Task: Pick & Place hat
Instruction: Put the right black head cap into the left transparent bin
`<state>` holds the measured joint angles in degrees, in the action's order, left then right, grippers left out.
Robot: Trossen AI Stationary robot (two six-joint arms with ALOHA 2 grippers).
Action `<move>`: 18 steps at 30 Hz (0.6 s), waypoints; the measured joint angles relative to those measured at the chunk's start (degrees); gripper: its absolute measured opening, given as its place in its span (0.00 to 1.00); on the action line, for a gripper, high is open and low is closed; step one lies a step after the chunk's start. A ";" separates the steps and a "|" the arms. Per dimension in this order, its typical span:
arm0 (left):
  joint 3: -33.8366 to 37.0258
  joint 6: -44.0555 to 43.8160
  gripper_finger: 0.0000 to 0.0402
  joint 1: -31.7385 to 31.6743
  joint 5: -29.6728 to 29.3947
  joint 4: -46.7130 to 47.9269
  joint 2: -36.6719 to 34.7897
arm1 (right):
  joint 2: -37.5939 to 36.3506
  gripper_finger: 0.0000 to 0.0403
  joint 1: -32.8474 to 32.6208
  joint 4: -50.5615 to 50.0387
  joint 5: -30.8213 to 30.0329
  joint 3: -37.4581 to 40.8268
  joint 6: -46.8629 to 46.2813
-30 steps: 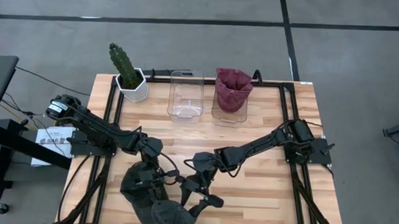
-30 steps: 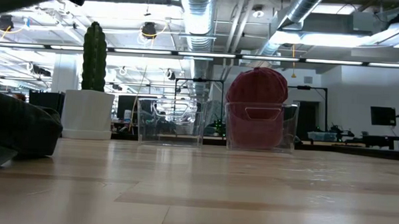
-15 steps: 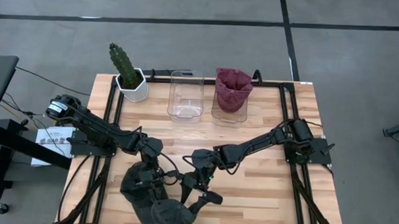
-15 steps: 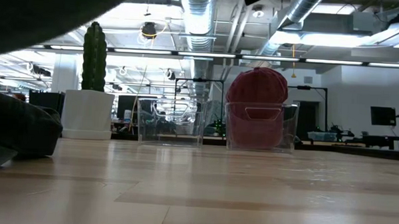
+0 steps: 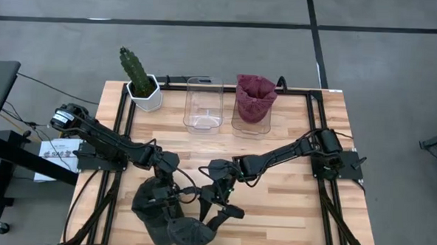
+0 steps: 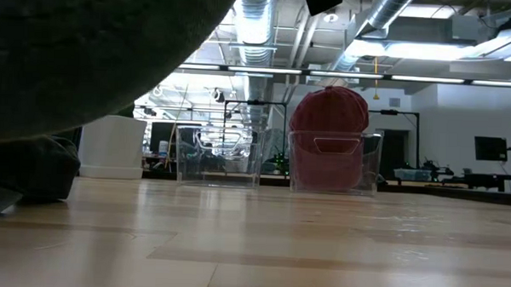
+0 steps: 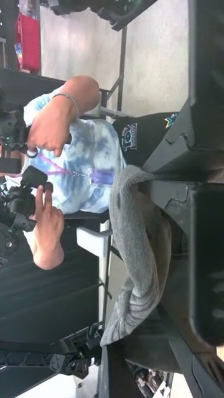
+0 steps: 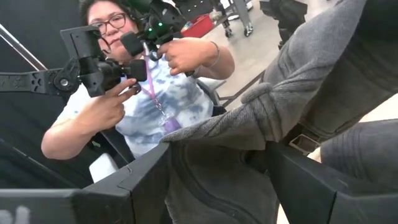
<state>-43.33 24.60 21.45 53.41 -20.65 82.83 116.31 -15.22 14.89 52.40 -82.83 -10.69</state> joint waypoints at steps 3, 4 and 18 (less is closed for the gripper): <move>0.00 0.00 0.02 0.00 0.00 0.12 0.00 | 0.00 0.62 0.02 -0.01 0.21 0.02 -0.01; 0.00 0.00 0.02 0.00 0.00 0.24 0.00 | 0.00 0.62 0.02 -0.01 0.24 0.02 -0.03; 4.03 -0.33 0.02 0.00 0.04 -0.49 0.11 | -0.15 0.62 0.59 -0.94 -0.91 0.04 0.83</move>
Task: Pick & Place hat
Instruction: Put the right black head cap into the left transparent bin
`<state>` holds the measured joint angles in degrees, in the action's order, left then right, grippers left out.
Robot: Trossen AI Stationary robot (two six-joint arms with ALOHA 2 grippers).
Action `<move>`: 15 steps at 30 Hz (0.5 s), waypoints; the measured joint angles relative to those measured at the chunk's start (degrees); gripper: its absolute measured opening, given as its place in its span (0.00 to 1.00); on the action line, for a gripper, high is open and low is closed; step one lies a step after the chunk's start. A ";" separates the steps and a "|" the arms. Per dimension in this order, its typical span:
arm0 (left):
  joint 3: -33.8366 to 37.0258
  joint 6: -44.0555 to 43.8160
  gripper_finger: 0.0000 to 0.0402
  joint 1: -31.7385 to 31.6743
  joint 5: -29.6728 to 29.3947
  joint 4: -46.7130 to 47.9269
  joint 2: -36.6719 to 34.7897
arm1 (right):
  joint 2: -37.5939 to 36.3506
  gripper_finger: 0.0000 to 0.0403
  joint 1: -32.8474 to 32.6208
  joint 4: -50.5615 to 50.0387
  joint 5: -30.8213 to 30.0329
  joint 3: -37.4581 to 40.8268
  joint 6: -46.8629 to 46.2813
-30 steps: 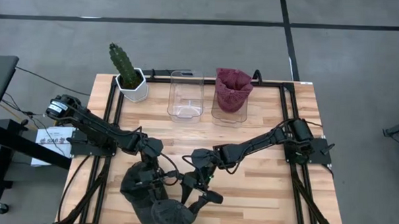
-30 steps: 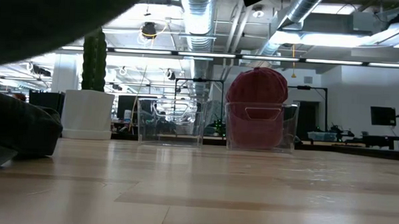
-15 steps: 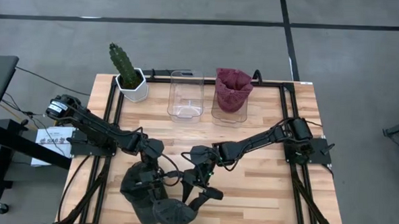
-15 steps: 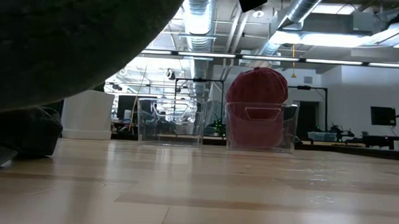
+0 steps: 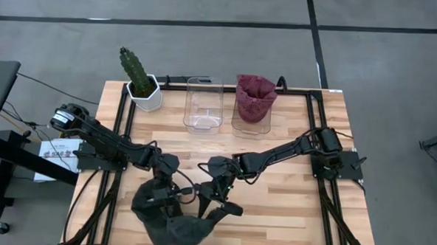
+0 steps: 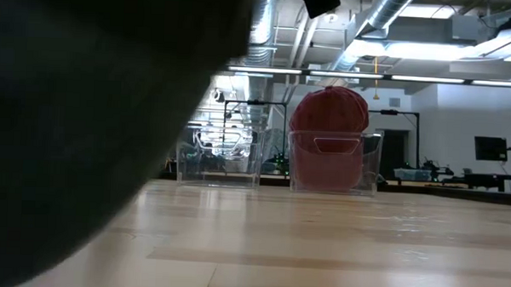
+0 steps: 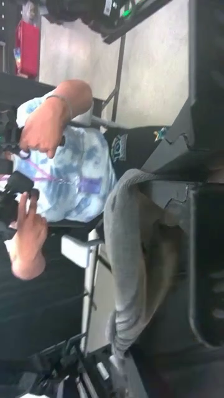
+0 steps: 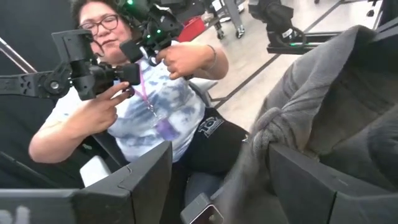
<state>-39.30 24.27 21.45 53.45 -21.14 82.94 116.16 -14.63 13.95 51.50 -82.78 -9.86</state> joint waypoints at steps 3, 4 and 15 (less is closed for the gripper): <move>0.81 -0.06 0.02 0.00 -0.27 -1.89 0.00 | 0.02 0.62 0.24 -0.18 -0.59 -0.03 0.49; 0.86 -0.06 0.02 0.07 -0.24 -1.99 0.00 | 0.02 0.62 0.26 -0.25 -0.60 -0.04 0.49; 0.89 0.26 0.02 1.05 -1.14 -5.06 0.00 | 0.02 0.62 0.00 -0.89 -7.98 -0.09 3.67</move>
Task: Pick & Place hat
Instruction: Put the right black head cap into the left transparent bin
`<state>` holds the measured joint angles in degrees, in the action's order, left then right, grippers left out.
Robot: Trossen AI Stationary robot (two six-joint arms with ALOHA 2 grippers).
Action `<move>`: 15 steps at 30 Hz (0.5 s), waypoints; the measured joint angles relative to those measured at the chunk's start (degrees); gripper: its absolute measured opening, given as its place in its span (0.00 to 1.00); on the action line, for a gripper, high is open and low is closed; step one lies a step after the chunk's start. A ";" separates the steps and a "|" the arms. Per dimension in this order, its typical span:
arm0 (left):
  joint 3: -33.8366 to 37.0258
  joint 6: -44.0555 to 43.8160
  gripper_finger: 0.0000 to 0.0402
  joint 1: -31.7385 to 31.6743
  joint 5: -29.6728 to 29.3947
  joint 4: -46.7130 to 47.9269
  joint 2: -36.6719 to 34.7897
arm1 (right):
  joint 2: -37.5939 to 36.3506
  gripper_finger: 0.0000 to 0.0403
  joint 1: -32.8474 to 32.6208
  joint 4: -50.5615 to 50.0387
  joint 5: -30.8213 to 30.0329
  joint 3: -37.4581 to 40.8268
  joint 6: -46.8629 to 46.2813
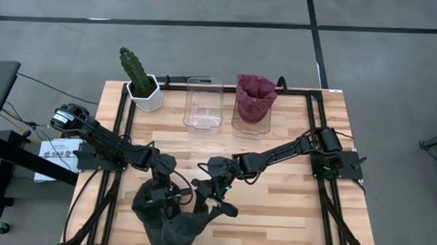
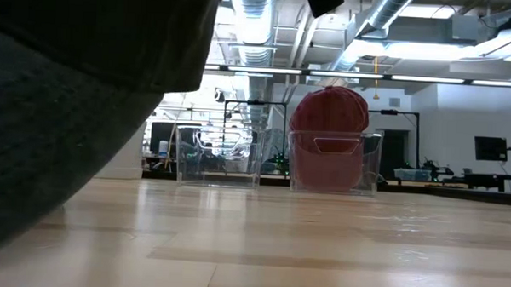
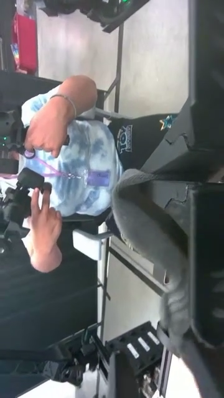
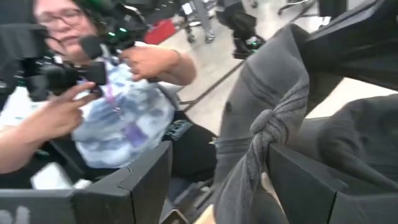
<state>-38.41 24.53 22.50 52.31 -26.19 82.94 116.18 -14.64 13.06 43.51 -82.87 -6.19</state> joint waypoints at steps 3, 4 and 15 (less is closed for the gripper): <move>0.00 0.02 0.02 0.02 -0.45 -0.81 -0.02 | 0.02 0.62 -0.66 -0.99 -3.28 0.00 1.41; 0.00 0.02 0.02 0.02 -0.48 -1.07 -0.02 | 0.04 0.62 -0.88 -1.08 -4.03 0.00 1.84; 0.00 0.04 0.02 0.02 -0.47 -1.66 -0.07 | 0.07 0.62 -2.36 -4.77 -17.05 0.00 3.32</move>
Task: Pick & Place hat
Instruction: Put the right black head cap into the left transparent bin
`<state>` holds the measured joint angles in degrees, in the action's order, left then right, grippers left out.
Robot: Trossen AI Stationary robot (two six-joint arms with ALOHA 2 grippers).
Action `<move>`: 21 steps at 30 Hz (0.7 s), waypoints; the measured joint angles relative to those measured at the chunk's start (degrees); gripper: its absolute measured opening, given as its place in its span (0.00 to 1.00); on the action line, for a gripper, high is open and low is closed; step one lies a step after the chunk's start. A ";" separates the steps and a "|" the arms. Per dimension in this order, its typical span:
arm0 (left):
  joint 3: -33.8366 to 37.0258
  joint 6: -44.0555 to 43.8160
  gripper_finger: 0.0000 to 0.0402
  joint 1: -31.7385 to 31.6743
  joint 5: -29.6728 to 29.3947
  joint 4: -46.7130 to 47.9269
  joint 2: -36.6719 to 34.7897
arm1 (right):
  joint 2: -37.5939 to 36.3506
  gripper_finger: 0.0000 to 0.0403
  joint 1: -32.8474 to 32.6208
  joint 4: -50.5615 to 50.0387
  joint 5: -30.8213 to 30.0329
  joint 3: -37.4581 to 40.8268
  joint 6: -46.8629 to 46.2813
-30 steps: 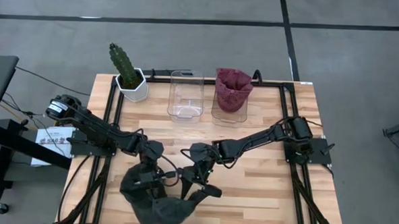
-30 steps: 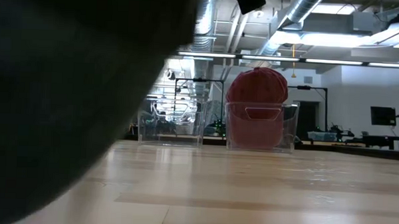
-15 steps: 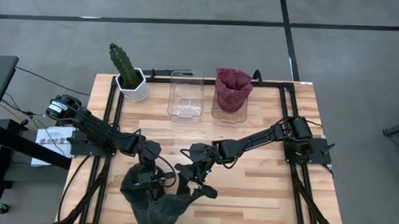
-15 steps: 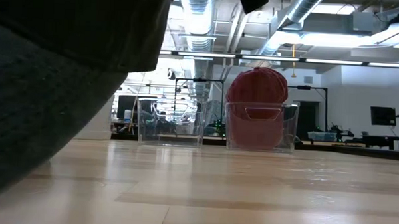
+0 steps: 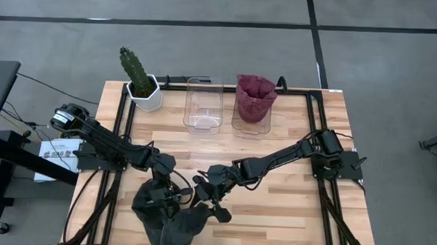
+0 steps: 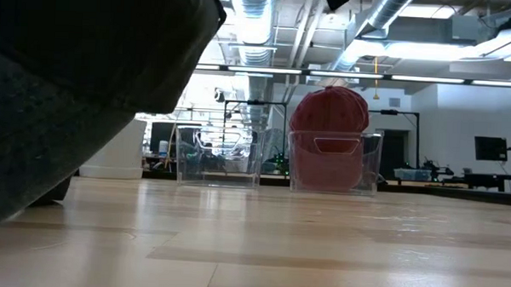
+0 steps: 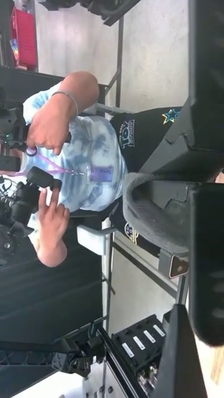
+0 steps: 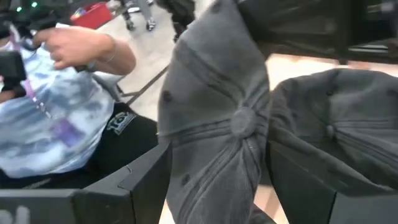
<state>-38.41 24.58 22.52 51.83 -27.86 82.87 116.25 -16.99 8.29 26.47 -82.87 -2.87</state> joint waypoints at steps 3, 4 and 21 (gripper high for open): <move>0.00 -0.02 0.02 0.00 0.00 0.00 0.00 | 0.00 0.62 0.27 -0.75 -0.09 0.00 -1.50; 0.00 0.00 0.02 0.00 0.00 0.00 0.00 | 0.00 0.62 0.38 -1.16 -0.07 0.00 -1.64; -0.04 1.29 0.02 -0.02 0.94 -4.77 -0.02 | 0.00 0.62 -0.02 -1.90 -1.19 0.00 -1.69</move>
<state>-38.46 25.87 22.50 52.78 -32.62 82.85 116.25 -17.02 6.39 25.27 -82.87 -4.56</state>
